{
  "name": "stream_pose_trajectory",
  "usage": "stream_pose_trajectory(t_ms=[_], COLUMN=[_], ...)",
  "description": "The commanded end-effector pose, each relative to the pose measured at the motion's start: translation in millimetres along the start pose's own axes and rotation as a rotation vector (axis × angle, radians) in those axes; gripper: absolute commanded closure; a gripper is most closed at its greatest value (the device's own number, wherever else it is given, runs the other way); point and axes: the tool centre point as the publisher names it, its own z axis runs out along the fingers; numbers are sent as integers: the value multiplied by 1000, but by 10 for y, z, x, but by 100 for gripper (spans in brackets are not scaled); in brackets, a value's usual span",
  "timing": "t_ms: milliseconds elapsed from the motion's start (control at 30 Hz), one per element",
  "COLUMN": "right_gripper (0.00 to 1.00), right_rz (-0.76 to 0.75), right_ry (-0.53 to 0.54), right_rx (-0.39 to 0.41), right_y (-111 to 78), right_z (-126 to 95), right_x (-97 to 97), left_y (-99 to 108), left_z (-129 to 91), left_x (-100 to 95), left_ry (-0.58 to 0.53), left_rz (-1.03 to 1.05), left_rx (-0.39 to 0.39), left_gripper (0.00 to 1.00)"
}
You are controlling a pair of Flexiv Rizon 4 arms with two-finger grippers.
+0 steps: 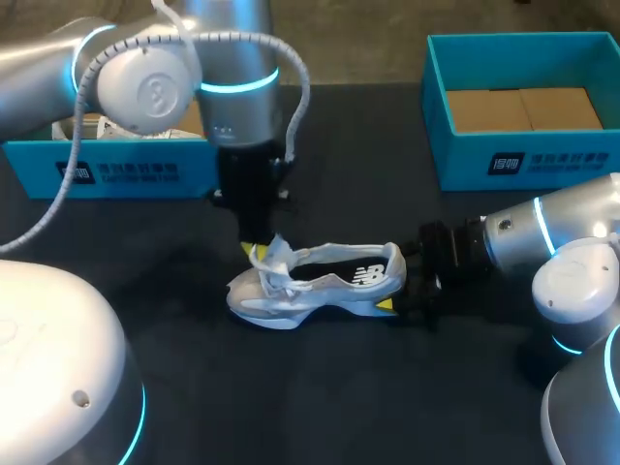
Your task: Take the shoe out of the shoebox, open the shoe tongue, remove and reinsert the insole, then place the shoe into the shoebox
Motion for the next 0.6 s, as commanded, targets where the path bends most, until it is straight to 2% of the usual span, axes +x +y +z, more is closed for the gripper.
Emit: stream_pose_trajectory(t_ms=[33, 233, 467, 533, 567, 600], right_gripper=[100, 100, 100, 100, 100, 100], right_rz=[1, 1, 1, 1, 1, 1], right_ry=[-1, -1, -1, -1, -1, -1], right_rx=[3, 3, 3, 3, 3, 3], right_y=[4, 4, 4, 4, 4, 4], right_z=[18, 18, 18, 18, 18, 18], right_x=[-8, -8, -8, -8, -8, -8], left_y=[20, 26, -3, 1, 8, 14], left_z=[226, 493, 703, 720, 719, 711], left_x=[-96, -237, -331, -329, -324, -320], left_ry=[20, -70, -83, -72, -71, -66], left_rz=[-27, -86, -125, -126, -124, -124], left_rx=[3, 15, 6, -1, 1, 7], left_gripper=[100, 100, 100, 56, 45, 30])
